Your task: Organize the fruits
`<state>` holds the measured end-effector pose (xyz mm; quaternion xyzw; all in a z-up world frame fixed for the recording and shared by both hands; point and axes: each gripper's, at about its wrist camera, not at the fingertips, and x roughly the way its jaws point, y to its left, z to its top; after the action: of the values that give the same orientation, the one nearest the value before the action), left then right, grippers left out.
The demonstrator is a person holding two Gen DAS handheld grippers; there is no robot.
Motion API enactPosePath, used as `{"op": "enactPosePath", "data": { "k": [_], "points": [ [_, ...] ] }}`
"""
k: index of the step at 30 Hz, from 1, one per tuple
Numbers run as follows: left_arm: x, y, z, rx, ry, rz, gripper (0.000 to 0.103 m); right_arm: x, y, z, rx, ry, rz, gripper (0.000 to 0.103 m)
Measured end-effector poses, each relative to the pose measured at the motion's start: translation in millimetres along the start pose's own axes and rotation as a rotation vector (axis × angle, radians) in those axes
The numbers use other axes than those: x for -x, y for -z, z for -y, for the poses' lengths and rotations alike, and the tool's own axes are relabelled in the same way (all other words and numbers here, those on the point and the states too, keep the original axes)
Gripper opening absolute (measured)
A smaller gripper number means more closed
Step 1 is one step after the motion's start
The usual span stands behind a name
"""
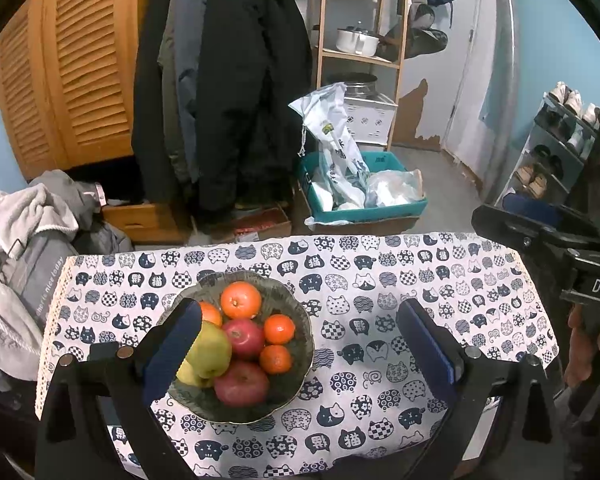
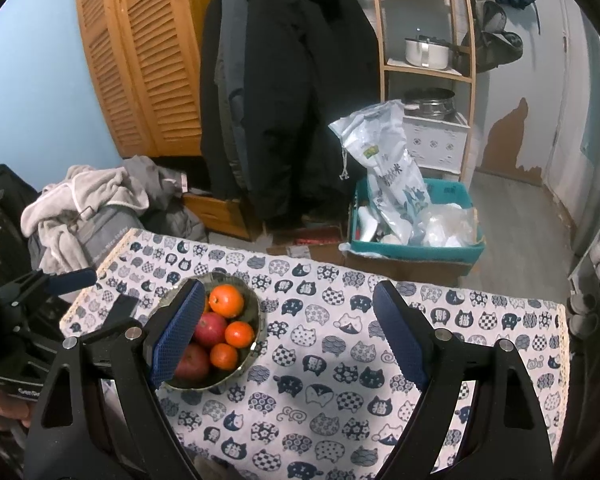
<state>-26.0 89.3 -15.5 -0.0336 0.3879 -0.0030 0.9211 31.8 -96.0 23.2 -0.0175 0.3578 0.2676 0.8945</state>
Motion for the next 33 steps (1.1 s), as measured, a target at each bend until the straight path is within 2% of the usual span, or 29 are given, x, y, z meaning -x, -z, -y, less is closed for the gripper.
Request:
{"op": "enactPosePath", "data": {
  "k": [25,33],
  "points": [
    [4.4,-0.6,1.8,-0.023,-0.046,0.007,0.099,0.0,2.3,-1.3,0.003,-0.005,0.001,0.085],
    [3.3,0.0,2.1,-0.033,-0.086,0.007,0.1,0.1,3.2,-3.4,0.006,-0.006,0.002,0.085]
  ]
}}
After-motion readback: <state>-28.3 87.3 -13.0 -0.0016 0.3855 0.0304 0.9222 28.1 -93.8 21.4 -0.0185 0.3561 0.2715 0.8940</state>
